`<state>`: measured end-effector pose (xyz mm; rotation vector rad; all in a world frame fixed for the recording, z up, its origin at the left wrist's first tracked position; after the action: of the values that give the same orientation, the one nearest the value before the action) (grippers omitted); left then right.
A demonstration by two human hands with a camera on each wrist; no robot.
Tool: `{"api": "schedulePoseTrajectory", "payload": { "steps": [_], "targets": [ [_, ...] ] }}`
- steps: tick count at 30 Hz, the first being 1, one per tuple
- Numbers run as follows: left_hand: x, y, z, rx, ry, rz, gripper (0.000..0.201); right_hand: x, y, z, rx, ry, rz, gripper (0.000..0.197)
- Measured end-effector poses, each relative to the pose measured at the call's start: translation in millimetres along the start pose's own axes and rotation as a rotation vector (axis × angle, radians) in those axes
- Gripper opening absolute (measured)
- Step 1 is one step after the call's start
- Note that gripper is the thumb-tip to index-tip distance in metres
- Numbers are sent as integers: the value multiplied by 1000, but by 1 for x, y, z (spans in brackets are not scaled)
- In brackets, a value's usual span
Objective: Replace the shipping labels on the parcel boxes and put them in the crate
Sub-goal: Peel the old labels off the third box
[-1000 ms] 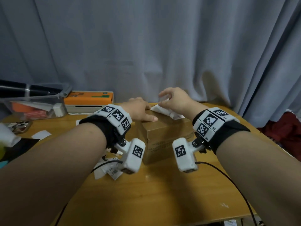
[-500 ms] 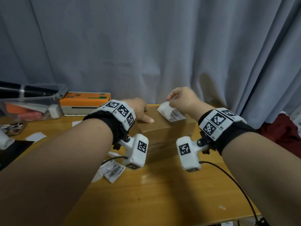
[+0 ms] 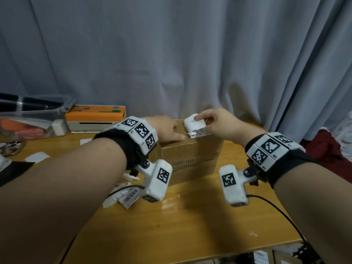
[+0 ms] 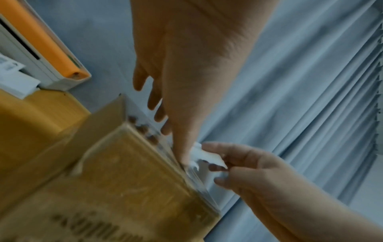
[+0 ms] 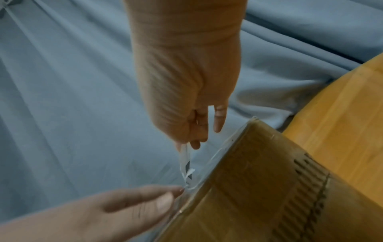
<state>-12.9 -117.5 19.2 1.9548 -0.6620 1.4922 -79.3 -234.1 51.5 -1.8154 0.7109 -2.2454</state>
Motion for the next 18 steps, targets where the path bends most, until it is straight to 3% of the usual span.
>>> {"api": "schedulePoseTrajectory", "payload": {
  "steps": [5,10,18],
  "targets": [
    [-5,6,5,-32,-12,-91,74,10,-18,15,130,144,-414,32],
    [4,-19,6,50,-54,-43,85,5,-26,12,223,196,-693,31],
    [2,-36,4,75,-80,-119,84,12,-5,1,212,269,-655,31]
  ]
}}
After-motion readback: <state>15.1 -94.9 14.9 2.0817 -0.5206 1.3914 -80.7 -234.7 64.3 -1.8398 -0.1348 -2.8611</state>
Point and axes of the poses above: each hand's wrist, its own z-axis towards the middle knuckle, its own x-axis out of the back of the hand, y = z × x, the point moved 9 cm from there along z, towards the middle knuckle, and after that the axes turned 8 degrees about -z, right-handed, at the moved point
